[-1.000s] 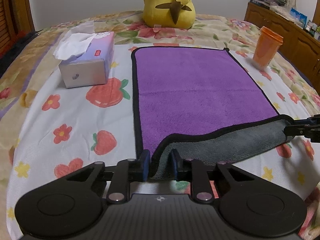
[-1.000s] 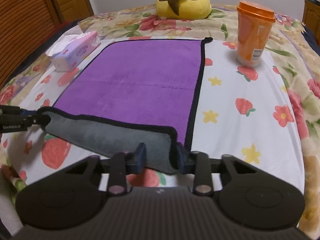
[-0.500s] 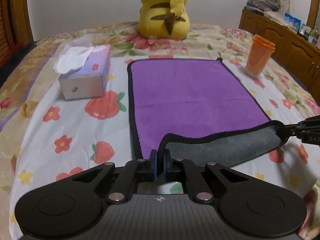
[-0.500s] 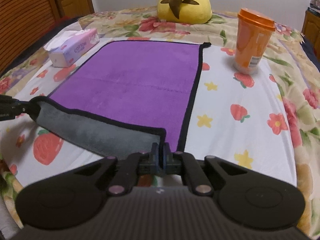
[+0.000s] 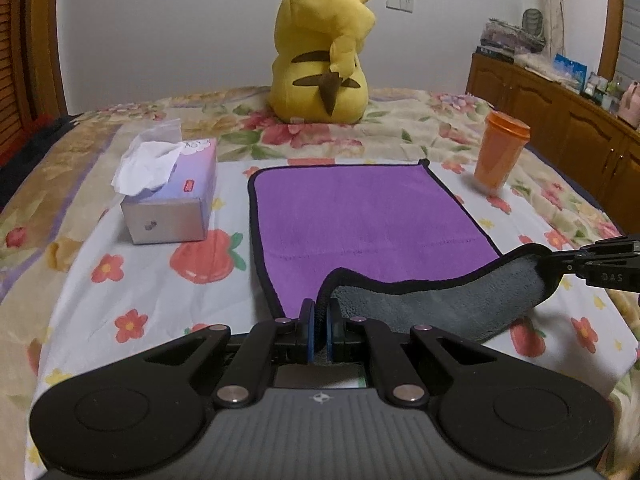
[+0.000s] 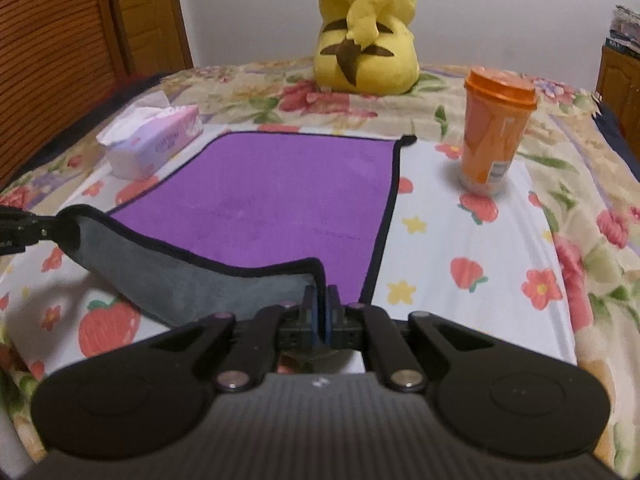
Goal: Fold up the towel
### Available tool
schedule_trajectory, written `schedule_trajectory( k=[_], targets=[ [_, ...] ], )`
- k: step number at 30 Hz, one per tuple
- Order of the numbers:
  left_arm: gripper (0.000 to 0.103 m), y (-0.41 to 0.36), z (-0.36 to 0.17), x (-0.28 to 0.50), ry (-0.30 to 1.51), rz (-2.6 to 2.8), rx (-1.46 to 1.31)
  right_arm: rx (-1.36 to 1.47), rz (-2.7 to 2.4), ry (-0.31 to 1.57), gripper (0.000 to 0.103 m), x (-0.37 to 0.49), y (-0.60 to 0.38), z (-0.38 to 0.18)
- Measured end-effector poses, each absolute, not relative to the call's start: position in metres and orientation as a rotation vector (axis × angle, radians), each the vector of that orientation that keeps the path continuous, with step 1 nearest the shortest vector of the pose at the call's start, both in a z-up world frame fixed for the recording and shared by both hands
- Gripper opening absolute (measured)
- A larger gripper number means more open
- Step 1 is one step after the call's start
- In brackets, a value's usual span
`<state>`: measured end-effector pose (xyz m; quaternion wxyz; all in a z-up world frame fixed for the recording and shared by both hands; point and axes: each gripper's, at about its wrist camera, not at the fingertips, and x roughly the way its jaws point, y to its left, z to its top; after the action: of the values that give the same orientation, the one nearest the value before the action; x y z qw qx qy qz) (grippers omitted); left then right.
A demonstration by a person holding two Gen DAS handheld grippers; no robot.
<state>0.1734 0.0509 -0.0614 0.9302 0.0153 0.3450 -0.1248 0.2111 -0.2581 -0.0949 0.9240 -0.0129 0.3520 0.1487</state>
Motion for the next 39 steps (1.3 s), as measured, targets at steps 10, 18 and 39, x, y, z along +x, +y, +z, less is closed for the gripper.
schedule_trajectory(
  k=[10, 18, 39],
  targets=[
    [0.008, 0.053, -0.055, 0.177, 0.648, -0.237, 0.014, -0.022, 0.314, 0.66, 0.004, 0.216, -0.263, -0.083],
    [0.008, 0.055, -0.053, 0.182, 0.631, -0.238, 0.012, -0.034, 0.331, 0.64, 0.004, 0.226, -0.262, -0.082],
    [0.008, 0.054, -0.055, 0.202, 0.612, -0.239, 0.041, -0.042, 0.362, 0.594, 0.004, 0.233, -0.264, -0.076]
  ],
)
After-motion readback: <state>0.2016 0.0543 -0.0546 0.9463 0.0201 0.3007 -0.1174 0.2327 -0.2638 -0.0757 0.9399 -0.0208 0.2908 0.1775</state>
